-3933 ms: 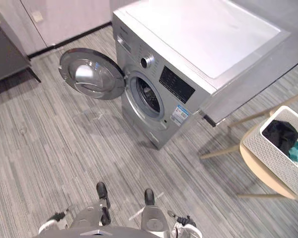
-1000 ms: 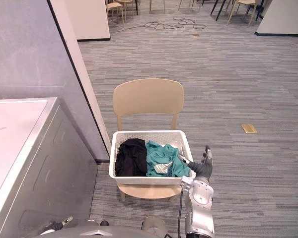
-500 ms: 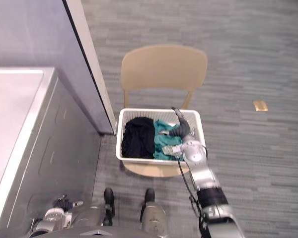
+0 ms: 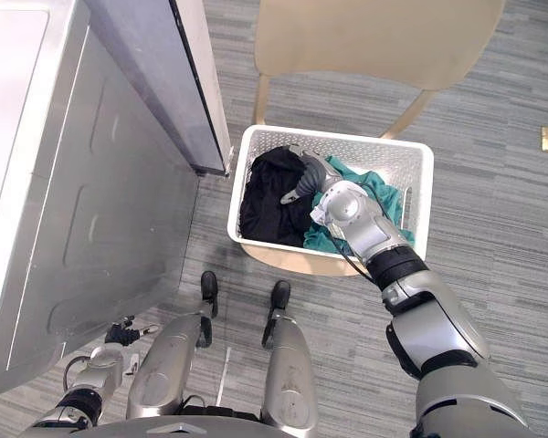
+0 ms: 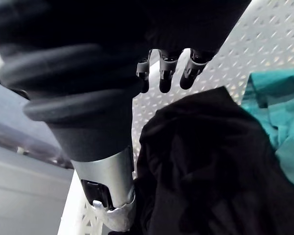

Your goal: Pick up the laundry basket with both hands and put the clothes into the washing machine.

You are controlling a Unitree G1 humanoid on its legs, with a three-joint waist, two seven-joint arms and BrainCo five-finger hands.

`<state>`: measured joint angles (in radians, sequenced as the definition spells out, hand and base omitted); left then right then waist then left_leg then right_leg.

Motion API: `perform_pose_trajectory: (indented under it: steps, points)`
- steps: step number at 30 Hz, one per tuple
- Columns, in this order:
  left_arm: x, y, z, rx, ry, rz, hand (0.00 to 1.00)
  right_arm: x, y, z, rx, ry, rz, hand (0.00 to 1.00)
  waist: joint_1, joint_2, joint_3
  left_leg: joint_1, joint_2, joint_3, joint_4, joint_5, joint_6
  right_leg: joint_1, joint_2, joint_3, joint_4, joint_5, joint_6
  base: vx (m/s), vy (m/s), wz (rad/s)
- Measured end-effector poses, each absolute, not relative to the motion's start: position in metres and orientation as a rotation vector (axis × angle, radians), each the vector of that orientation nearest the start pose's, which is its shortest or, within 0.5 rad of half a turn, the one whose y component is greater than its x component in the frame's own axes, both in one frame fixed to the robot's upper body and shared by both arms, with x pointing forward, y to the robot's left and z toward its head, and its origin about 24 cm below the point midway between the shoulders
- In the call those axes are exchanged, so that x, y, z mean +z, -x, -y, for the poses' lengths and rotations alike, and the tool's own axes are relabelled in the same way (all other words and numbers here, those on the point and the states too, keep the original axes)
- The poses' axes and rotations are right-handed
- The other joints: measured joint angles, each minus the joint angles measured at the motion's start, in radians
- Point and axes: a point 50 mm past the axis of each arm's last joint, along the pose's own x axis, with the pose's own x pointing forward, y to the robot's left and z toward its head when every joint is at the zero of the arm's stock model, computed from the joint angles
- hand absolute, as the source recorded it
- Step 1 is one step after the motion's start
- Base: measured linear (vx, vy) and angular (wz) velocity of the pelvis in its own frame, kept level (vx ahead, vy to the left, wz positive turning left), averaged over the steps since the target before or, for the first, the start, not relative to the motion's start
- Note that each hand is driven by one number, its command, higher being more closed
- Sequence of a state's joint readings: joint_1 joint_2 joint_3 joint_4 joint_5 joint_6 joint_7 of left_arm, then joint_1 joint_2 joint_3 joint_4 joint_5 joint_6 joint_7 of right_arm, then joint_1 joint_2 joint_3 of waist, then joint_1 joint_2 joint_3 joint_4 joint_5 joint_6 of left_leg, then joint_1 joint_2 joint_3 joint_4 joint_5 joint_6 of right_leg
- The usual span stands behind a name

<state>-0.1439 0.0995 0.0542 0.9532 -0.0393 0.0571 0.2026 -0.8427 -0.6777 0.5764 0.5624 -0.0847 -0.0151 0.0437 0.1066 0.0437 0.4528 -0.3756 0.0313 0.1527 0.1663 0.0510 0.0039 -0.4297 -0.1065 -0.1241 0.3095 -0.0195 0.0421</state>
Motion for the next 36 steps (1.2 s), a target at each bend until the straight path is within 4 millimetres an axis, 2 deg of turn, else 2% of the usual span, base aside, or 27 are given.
perform_pose_trajectory:
  steps: [5, 14, 19, 23, 24, 32, 36]
  points:
    - [-0.116, -0.206, -0.193, 0.29, -0.108, -0.833, 0.0, 0.155, -0.382, 0.193, 0.227, 1.036, 0.095, 0.0, 0.016, -0.002, 0.001, -0.061, 0.004, -0.025, 0.019, 0.004, -0.003, -0.049, 0.001, -0.003, 0.021, -0.006, -0.001, 0.01, -0.008, 0.12]
    - [-0.1, -0.23, -0.182, 0.309, -0.035, -0.749, 0.0, 0.167, -0.392, 0.206, 0.109, 1.074, 0.074, 0.0, 0.029, -0.01, 0.006, -0.187, 0.012, -0.072, 0.031, 0.028, -0.008, -0.143, 0.003, -0.05, 0.031, -0.005, -0.005, -0.02, -0.012, 0.14]
    - [-0.089, -0.246, -0.166, 0.31, 0.08, -0.691, 0.0, 0.171, -0.397, 0.198, 0.059, 1.087, 0.095, 0.0, 0.026, -0.023, 0.015, -0.265, 0.014, -0.091, 0.067, 0.028, -0.009, -0.203, 0.001, -0.063, 0.055, -0.01, -0.01, -0.01, -0.024, 0.1]
    - [-0.08, -0.256, -0.167, 0.332, 0.088, -0.655, 0.0, 0.172, -0.399, 0.188, 0.039, 1.107, 0.121, 0.0, 0.022, -0.037, 0.022, -0.302, 0.02, -0.105, 0.096, 0.014, -0.013, -0.221, -0.002, -0.081, 0.073, -0.021, -0.019, -0.01, -0.022, 0.09]
    - [-0.079, -0.257, -0.167, 0.335, 0.09, -0.65, 0.0, 0.172, -0.399, 0.186, 0.035, 1.117, 0.124, 1.0, 0.022, -0.038, 0.023, -0.308, 0.02, -0.107, 0.101, 0.011, -0.011, -0.227, -0.001, -0.082, 0.078, -0.023, -0.019, -0.02, -0.033, 0.04]
    - [-0.078, -0.258, -0.168, 0.389, 0.186, -0.648, 0.0, 0.159, -0.399, 0.178, 0.007, 1.213, 0.134, 1.0, 0.017, -0.049, 0.018, -0.317, 0.02, -0.123, 0.093, 0.019, -0.019, -0.235, -0.001, -0.091, 0.082, -0.026, -0.02, 0.0, -0.027, 0.03]
    - [-0.077, -0.26, -0.164, 0.383, 0.203, -0.647, 0.0, 0.151, -0.4, 0.176, 0.011, 1.201, 0.107, 1.0, 0.017, -0.052, 0.016, -0.3, 0.02, -0.125, 0.084, 0.025, -0.021, -0.221, 0.001, -0.09, 0.081, -0.026, -0.02, 0.01, -0.026, 0.02]
